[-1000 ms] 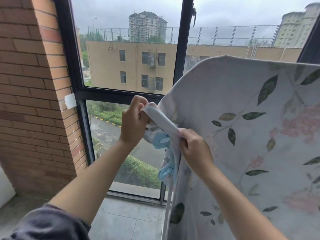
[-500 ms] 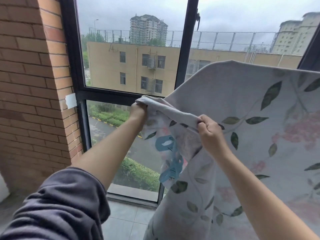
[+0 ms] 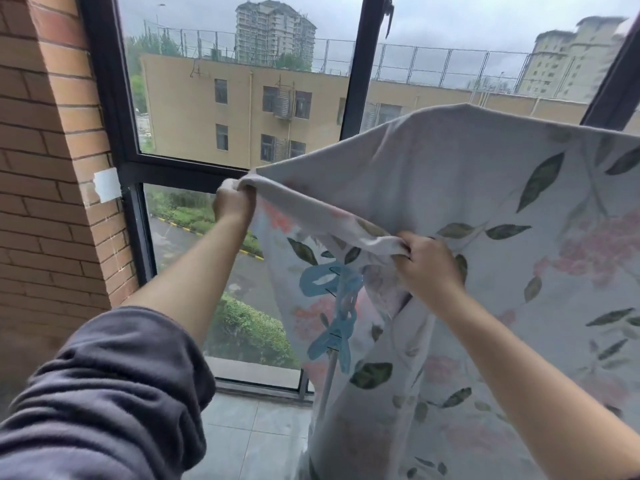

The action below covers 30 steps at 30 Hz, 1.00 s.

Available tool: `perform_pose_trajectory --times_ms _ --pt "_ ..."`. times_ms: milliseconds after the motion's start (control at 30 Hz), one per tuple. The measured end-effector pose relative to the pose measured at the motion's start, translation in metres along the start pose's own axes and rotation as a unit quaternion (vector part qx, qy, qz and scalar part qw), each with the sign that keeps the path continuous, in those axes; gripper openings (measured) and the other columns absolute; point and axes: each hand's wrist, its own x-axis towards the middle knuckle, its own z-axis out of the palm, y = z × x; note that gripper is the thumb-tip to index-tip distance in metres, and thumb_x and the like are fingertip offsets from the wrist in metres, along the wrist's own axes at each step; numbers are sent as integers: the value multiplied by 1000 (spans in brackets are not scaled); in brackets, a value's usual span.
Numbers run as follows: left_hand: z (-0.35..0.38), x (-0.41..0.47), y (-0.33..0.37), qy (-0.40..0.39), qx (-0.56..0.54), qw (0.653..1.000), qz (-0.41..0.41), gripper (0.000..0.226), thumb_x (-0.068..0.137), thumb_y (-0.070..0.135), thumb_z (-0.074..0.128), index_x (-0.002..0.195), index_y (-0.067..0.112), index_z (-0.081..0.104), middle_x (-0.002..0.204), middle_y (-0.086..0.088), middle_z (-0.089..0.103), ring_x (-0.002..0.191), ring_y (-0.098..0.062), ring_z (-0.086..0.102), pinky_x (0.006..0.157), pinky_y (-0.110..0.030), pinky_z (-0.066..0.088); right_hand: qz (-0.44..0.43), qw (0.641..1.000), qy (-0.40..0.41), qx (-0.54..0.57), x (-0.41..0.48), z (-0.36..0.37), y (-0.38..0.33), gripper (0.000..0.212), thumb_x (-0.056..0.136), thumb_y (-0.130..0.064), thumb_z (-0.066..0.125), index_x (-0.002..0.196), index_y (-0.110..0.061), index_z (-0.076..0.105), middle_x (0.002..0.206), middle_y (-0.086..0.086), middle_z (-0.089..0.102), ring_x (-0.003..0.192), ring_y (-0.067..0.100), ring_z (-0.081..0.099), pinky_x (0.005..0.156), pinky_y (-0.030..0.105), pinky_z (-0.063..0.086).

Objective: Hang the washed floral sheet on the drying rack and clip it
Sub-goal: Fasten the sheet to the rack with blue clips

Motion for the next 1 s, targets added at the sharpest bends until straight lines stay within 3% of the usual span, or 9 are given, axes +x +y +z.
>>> perform_pose_trajectory --times_ms 67,167,367,533,633,733,800,900,1000 --pt "7 3 -5 -43 -148 979 -137 23 96 34 44 88 15 55 82 -3 57 91 -20 58 78 -30 48 7 1000 -6 27 0 2 2 28 76 -29 40 76 -8 57 73 19 64 69 38 58 56 41 44" --pt "5 6 10 20 -150 988 -42 30 99 28 41 96 7 63 88 -5 61 85 -15 51 68 -27 41 32 998 -16 55 2 2 3 33 75 -33 40 73 -5 58 72 20 64 67 35 58 57 40 42" --pt "-23 5 26 78 91 979 166 47 101 36 35 99 -3 61 89 -13 61 77 -23 55 60 -27 32 70 985 -43 150 -5 9 -15 23 86 -22 52 65 -11 51 54 4 53 52 26 52 48 34 39" --pt "-23 -3 -3 26 228 962 150 48 99 41 30 109 4 60 111 -25 60 103 -39 57 78 -39 42 109 972 -30 204 -2 14 -24 18 92 -13 47 75 -13 51 67 -2 52 64 16 47 55 29 34" --pt "-23 -11 -2 5 317 947 40 67 95 58 23 115 3 57 112 -24 60 102 -39 59 80 -41 46 135 957 -27 256 4 14 -23 16 93 -11 40 93 -15 55 86 3 60 82 21 54 66 29 37" --pt "-15 -24 12 -72 5 990 -124 52 100 40 32 110 -4 59 77 -17 67 66 -29 66 52 -29 53 146 944 -24 295 5 12 -22 20 91 -12 41 102 -16 57 94 5 63 90 24 58 73 32 42" --pt "-8 -38 10 -157 -155 965 -140 34 101 16 32 120 -4 52 79 -11 64 75 -25 64 61 -29 56 133 947 -65 284 3 11 -21 17 89 -20 50 102 -15 58 90 9 64 86 21 60 69 31 43" --pt "-1 -67 -4 -289 -26 954 -71 24 94 -6 45 116 4 45 92 -2 50 94 -21 47 76 -11 47 85 967 -124 203 -2 9 -19 26 80 -39 69 99 -24 60 83 -3 67 75 12 61 65 30 47" --pt "2 -99 -9 -329 170 926 -72 11 90 9 60 95 13 51 86 -2 52 89 -17 47 89 -24 45 61 989 -92 94 4 14 -7 21 82 -37 64 94 -19 65 81 2 69 77 22 64 66 36 51"
